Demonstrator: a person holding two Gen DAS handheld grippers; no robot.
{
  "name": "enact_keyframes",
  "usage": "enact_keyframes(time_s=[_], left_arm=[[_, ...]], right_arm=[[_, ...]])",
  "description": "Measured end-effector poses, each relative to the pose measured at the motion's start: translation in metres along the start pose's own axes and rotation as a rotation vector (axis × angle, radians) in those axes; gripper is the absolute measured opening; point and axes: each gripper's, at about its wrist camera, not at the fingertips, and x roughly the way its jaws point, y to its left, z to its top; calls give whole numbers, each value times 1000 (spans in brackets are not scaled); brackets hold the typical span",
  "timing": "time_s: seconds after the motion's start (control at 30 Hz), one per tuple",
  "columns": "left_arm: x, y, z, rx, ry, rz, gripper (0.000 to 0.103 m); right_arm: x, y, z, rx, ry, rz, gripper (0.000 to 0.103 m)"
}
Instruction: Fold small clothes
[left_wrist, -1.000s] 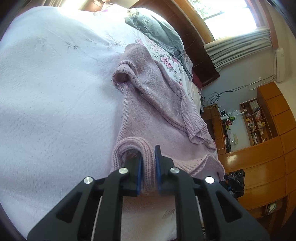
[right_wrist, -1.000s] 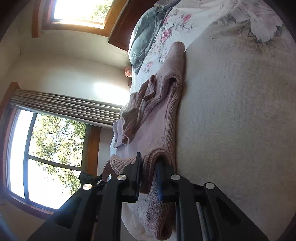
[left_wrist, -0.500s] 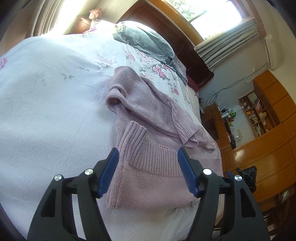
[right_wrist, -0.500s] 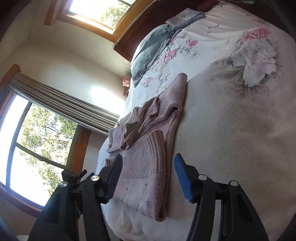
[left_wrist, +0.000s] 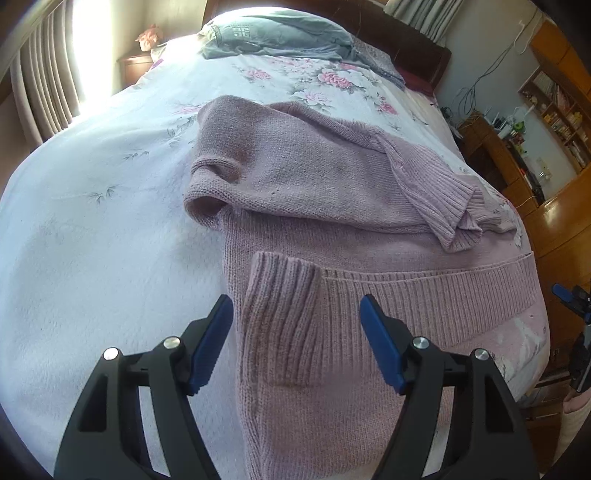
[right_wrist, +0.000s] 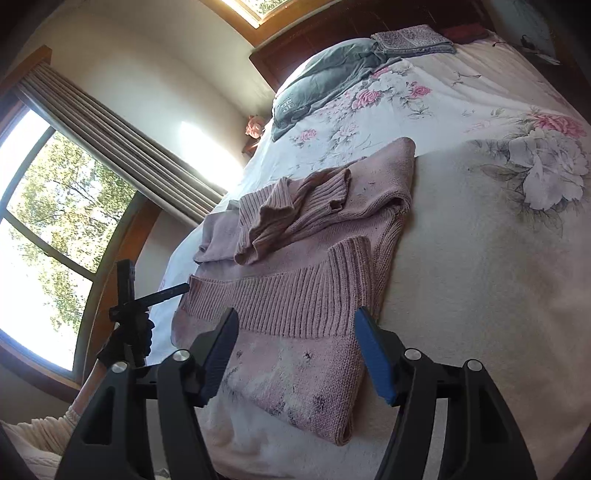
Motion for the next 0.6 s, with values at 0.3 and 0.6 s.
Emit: enact_keyframes(time_s=[0.3,0.6], left_arm=[[-11,-8,-11,18,-36,-139,9],[3,-8,-7,1,0,-112,19]], right_arm=[[24,19,9,-187,62,-204,74],[69,11,37,-282,119,-284,70]])
